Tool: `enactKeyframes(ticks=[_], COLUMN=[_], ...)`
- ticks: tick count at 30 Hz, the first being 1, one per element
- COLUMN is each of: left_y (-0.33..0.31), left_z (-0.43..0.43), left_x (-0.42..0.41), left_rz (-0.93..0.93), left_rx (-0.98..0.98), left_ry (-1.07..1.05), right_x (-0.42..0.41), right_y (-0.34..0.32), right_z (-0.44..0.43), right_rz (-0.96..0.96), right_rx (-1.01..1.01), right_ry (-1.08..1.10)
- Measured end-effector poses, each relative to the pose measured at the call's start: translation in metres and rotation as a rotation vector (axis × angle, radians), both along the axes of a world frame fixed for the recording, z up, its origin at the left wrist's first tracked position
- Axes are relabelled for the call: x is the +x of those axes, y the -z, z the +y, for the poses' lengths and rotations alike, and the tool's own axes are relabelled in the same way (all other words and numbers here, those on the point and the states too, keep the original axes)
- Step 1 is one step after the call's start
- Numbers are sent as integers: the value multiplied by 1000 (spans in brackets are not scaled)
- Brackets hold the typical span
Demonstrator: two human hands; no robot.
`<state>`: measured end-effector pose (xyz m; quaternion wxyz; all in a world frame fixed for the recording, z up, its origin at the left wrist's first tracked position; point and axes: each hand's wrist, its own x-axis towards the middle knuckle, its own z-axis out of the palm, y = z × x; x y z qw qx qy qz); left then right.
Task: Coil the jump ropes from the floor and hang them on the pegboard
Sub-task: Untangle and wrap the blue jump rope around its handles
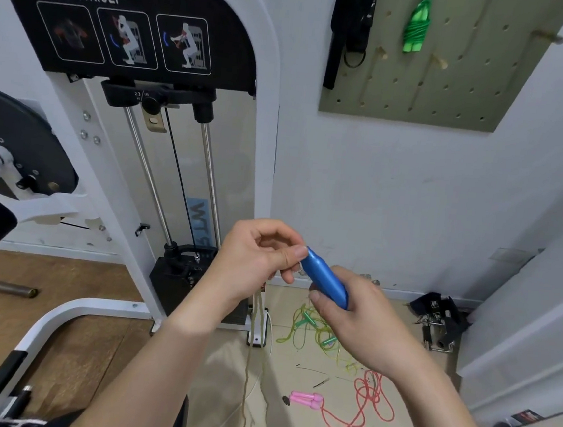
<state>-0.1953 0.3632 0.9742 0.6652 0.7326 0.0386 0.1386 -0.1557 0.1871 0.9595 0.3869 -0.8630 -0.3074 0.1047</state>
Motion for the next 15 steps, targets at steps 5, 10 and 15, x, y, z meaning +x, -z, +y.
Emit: enactKeyframes(ticks=[5, 10, 15], left_y=[0, 10, 17], left_z=[-10, -32, -40], left_x=[5, 20, 22], left_rz=[-38, -16, 39], left_rx=[-186, -206, 1088], left_ry=[-11, -132, -116], right_x=[-2, 0, 14], right_y=[-2, -5, 5], right_z=[-1, 7, 12], right_rz=[693, 1075, 841], right_rx=[428, 778, 668], right_ry=[-39, 58, 299])
